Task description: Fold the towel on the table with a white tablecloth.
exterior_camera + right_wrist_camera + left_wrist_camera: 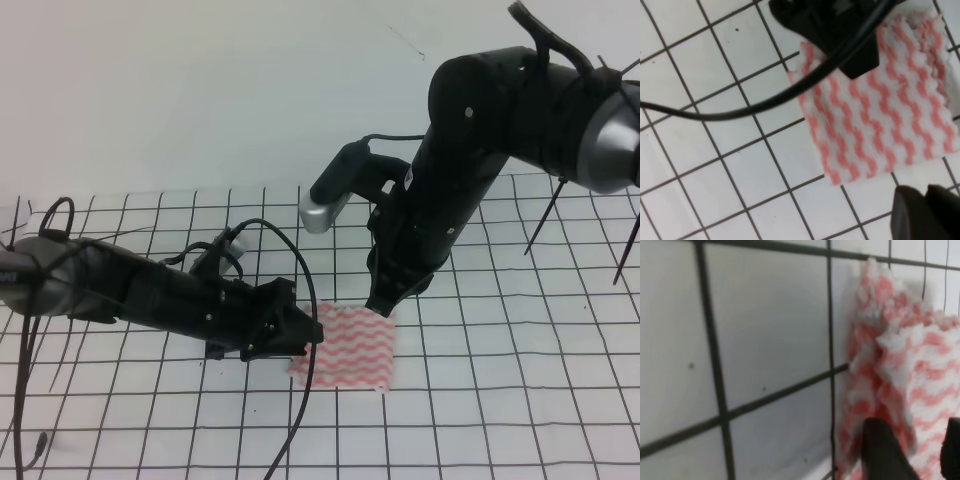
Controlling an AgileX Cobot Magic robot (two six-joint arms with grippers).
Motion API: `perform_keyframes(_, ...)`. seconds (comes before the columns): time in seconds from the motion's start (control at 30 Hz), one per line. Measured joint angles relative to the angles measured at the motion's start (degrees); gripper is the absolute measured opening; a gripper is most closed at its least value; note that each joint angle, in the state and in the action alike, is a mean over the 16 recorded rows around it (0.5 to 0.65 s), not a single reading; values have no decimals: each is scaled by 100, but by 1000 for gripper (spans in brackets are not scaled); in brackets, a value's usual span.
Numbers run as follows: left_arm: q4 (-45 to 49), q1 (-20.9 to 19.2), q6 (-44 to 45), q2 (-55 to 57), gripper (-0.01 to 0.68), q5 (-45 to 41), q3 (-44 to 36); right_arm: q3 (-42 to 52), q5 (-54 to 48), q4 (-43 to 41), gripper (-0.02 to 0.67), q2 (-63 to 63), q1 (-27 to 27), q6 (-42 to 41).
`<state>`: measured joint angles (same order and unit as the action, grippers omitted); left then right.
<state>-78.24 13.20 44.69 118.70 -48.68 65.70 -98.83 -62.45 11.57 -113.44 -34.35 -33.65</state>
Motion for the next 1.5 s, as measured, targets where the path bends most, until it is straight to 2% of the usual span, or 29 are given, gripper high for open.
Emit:
perform_keyframes(0.47,-107,84,94,11,246,205,0,0,-62,0,55,0,0,0)
perform_keyframes(0.87,-156,97,217,122,198,159,2,0,-113,0,55,0,0,0)
perform_keyframes(1.5,-427,97,633,294,23,-161,13,0,-167,7,55,-2,0,10)
